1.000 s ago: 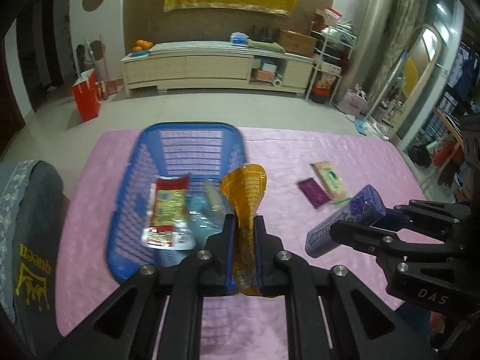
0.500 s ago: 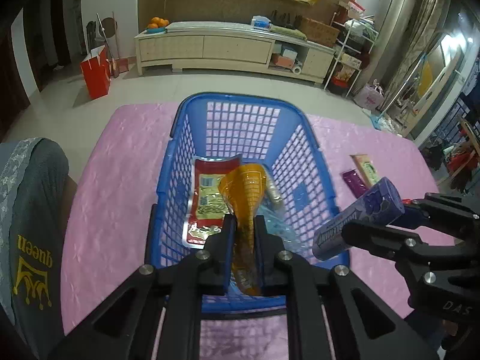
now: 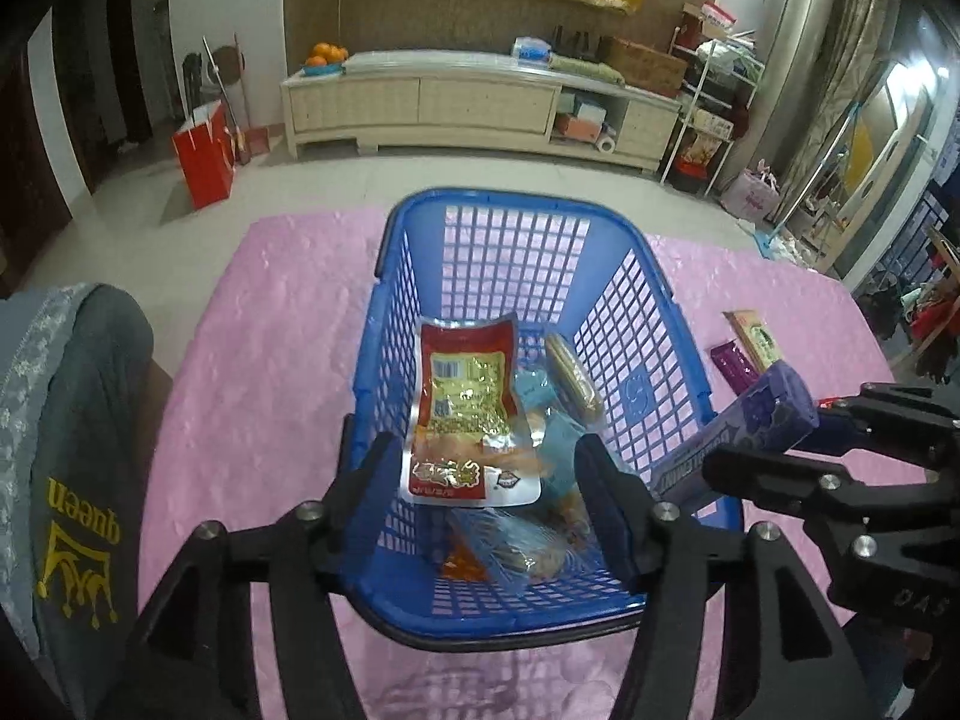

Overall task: Organize snacks
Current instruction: 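Open the left gripper to drop the yellow bag while the right gripper releases the gum box into the basket, then move both grippers from the basket back to the remaining snacks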

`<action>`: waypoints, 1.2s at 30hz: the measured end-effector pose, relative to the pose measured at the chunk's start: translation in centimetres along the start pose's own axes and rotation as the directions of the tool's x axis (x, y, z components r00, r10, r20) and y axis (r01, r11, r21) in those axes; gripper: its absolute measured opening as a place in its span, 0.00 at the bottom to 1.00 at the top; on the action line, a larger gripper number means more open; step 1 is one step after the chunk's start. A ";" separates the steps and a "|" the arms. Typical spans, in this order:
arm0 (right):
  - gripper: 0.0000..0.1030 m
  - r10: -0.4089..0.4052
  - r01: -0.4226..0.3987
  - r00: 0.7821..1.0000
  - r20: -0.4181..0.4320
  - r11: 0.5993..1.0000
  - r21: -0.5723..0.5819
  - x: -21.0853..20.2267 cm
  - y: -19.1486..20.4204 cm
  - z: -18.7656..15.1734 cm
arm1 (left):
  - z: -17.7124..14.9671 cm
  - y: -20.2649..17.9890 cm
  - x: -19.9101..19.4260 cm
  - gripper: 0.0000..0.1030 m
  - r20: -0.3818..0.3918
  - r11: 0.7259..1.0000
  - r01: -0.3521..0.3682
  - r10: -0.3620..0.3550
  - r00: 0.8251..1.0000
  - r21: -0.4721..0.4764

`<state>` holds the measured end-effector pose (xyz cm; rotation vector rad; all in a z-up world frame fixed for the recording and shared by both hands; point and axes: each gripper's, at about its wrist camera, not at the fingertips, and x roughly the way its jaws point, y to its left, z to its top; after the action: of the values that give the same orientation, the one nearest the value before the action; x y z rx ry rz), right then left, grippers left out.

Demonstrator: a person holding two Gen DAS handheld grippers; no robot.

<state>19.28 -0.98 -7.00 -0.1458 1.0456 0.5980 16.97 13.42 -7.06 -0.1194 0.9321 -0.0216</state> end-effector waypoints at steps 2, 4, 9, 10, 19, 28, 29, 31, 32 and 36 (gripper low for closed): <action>0.34 -0.001 0.001 1.000 0.000 1.000 -0.006 -0.1 0.3 0.0 | -0.1 0.2 -0.5 0.65 0.005 1.000 0.000 0.000 1.000 -0.003; 0.34 -0.001 0.001 1.000 -0.002 1.000 -0.008 0.0 0.5 0.1 | -0.2 0.4 -1.1 0.66 0.020 1.000 -0.004 0.004 1.000 -0.006; 0.34 0.008 -0.008 1.000 -0.013 1.000 -0.025 0.3 1.4 0.2 | -0.6 1.5 -1.8 0.66 0.028 1.000 -0.001 0.002 1.000 -0.031; 0.34 0.008 -0.009 1.000 -0.017 0.999 -0.031 0.5 1.6 0.3 | -0.8 1.7 -1.9 0.66 0.027 0.999 -0.002 0.003 1.000 -0.035; 0.34 -0.015 0.011 0.998 -0.067 0.998 -0.058 3.0 2.9 -0.1 | -1.8 3.4 -2.2 0.66 0.022 0.998 -0.007 0.008 1.000 -0.058; 0.35 -0.056 0.049 0.993 -0.099 0.996 -0.075 4.5 3.2 -0.8 | -2.3 4.0 -2.1 0.66 0.012 0.998 -0.002 0.003 1.000 -0.066; 0.36 -0.072 0.064 0.993 -0.099 0.994 -0.084 4.5 3.3 -0.9 | -2.3 3.9 -2.2 0.66 0.011 0.998 -0.003 0.004 1.000 -0.066; 0.59 -0.092 0.083 0.992 -0.091 0.991 -0.101 4.3 3.5 -0.9 | -2.3 3.9 -2.3 0.66 0.012 0.998 0.000 0.001 1.000 -0.069; 0.68 -0.091 0.082 0.992 -0.085 0.991 -0.102 4.1 3.5 -0.9 | -2.4 3.8 -2.5 0.66 0.015 0.998 0.006 -0.005 1.000 -0.070; 0.84 -0.074 0.070 0.996 -0.046 0.994 -0.084 2.9 3.2 -1.0 | -2.5 3.2 -3.1 0.66 0.024 0.998 0.008 -0.007 1.000 -0.063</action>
<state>17.85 2.49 -9.38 -0.2708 1.0590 0.5747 13.03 16.59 -6.36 -0.1810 0.9089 0.0021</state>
